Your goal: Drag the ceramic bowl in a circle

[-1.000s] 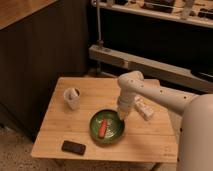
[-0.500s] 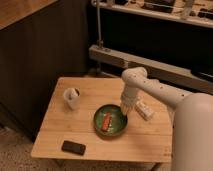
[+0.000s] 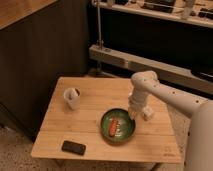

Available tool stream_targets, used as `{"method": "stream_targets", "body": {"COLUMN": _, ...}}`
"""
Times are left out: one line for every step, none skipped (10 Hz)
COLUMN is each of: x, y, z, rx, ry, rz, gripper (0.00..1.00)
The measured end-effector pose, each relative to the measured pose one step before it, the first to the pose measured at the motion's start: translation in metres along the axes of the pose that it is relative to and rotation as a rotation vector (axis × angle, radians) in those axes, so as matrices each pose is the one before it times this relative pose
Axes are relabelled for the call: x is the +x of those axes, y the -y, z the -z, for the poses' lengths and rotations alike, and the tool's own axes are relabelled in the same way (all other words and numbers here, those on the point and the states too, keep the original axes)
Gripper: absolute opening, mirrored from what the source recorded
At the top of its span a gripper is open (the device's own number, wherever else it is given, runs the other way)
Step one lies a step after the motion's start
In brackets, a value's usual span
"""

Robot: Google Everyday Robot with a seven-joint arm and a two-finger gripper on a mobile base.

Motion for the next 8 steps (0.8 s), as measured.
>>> {"method": "stream_targets", "body": {"x": -0.00166, "y": 0.00677, "z": -0.00209, "rx": -0.00776, "ry": 0.00117, "rz": 0.02292, "gripper": 0.15}}
{"method": "stream_targets", "body": {"x": 0.00015, "y": 0.00713, "z": -0.00132, "rx": -0.00587, "ry": -0.00004, "rz": 0.01393, "gripper": 0.15}}
{"method": "stream_targets", "body": {"x": 0.00059, "y": 0.01533, "z": -0.00164, "rx": -0.00903, "ry": 0.00086, "rz": 0.02183, "gripper": 0.15}}
{"method": "stream_targets", "body": {"x": -0.0002, "y": 0.0179, "z": -0.00171, "rx": -0.00796, "ry": 0.0006, "rz": 0.02431, "gripper": 0.15}}
{"method": "stream_targets", "body": {"x": -0.00189, "y": 0.01597, "z": -0.00244, "rx": -0.00429, "ry": 0.00067, "rz": 0.01661, "gripper": 0.15}}
{"method": "stream_targets", "body": {"x": -0.00441, "y": 0.01131, "z": -0.00264, "rx": -0.01074, "ry": 0.00399, "rz": 0.02164, "gripper": 0.15}}
{"method": "stream_targets", "body": {"x": -0.00114, "y": 0.00336, "z": -0.00141, "rx": -0.00549, "ry": 0.00198, "rz": 0.0127, "gripper": 0.15}}
{"method": "stream_targets", "body": {"x": 0.00491, "y": 0.00342, "z": -0.00026, "rx": -0.00478, "ry": 0.00141, "rz": 0.01374, "gripper": 0.15}}
